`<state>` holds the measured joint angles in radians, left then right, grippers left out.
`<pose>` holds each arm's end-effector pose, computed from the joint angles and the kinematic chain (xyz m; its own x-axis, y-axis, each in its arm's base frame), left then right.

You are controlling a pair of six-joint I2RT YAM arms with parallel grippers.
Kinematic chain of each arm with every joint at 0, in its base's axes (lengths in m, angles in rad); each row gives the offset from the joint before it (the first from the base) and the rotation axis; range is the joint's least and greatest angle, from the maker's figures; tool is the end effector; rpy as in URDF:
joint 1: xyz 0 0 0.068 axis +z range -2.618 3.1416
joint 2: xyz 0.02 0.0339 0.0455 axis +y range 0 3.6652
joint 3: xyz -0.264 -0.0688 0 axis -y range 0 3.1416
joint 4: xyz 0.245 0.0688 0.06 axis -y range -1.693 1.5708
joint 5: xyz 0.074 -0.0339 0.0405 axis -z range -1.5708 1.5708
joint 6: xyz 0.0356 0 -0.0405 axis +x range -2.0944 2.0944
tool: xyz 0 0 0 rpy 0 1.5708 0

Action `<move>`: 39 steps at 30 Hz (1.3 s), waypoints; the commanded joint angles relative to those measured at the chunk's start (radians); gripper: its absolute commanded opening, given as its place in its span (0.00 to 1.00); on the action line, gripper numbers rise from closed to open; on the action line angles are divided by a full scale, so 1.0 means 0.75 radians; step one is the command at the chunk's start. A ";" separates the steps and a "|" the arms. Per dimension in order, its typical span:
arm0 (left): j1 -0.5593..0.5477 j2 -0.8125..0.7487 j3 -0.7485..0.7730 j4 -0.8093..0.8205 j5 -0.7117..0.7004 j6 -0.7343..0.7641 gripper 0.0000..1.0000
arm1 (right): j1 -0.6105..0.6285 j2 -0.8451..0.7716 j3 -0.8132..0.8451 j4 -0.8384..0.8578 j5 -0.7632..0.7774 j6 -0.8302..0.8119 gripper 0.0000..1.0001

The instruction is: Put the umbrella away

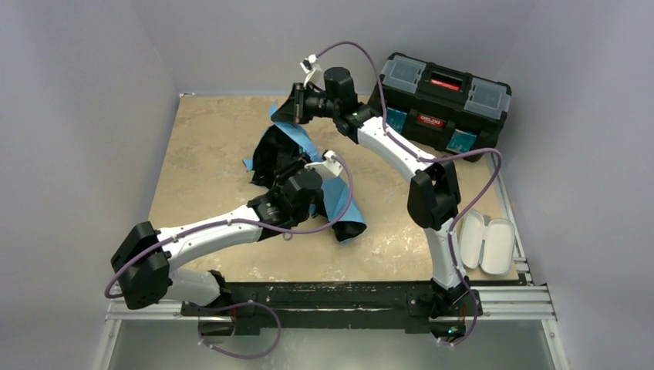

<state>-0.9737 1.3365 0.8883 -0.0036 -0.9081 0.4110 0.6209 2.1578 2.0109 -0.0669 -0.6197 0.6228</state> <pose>0.1873 -0.2255 0.2763 -0.1811 0.7035 -0.6872 0.1989 0.7105 0.6750 0.4093 0.3182 0.3350 -0.6857 0.0933 -0.7219 -0.6590 0.3416 0.6701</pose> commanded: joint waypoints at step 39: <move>0.797 0.349 0.053 0.006 1.252 -0.937 1.00 | -0.125 -0.565 -0.972 0.654 0.070 0.182 0.00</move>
<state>-0.3794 1.4853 0.8505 -0.0986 -0.0341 -0.3214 0.5301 1.8111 1.2999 0.3595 -0.5301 0.7212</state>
